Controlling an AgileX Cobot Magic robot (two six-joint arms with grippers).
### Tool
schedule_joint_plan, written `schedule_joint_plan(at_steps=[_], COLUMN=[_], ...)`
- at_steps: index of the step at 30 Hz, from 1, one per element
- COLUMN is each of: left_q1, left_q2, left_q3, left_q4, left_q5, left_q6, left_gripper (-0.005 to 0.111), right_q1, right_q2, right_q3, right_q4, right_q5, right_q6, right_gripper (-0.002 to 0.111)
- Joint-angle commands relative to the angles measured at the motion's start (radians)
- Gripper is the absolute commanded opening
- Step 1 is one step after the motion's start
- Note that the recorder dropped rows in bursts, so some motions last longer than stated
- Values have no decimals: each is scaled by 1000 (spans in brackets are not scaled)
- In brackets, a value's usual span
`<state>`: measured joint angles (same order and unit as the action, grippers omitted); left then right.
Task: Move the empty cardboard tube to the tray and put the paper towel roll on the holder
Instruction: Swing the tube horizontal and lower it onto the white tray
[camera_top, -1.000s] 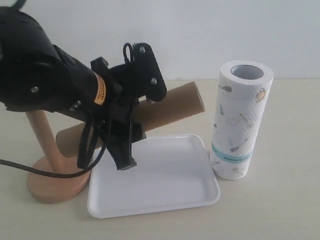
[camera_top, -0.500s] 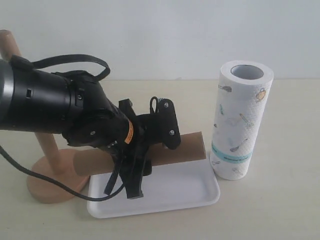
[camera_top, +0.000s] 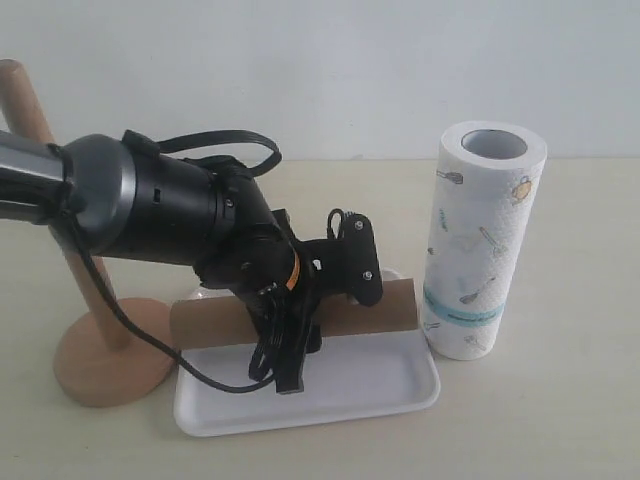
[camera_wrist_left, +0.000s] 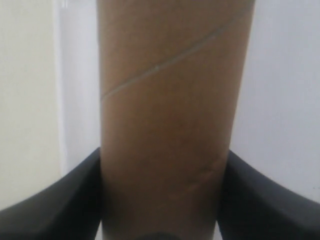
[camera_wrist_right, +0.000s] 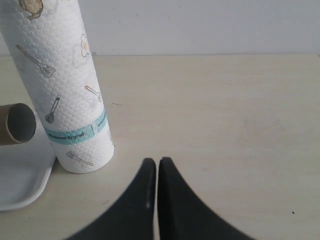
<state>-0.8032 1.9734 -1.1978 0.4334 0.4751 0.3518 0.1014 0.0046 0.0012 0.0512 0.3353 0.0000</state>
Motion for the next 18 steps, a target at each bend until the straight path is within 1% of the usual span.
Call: schedule_joint_plan(at_steps=[1,5,11,18], left_q1=[-8,-8,-8,-8], left_q2=[21,32,41,48], left_q3=[-9,-12,-12,-12], left_q4=[1,5,1,1], left_q5=[19,10,-48,-64], left_q6=[17,19,19,19], left_gripper=[4,4,4,4], right_q1=[-2,-2,-2,-2], right_q2=[-5,-5,-5,-5], right_q3=[-1,-1,-1,-1], right_q4=[-6,-6,-6,-4], right_q5=[-4,-4,-4,-4], right_q6=[0,0,0,0], right_gripper=[1,1,1,1])
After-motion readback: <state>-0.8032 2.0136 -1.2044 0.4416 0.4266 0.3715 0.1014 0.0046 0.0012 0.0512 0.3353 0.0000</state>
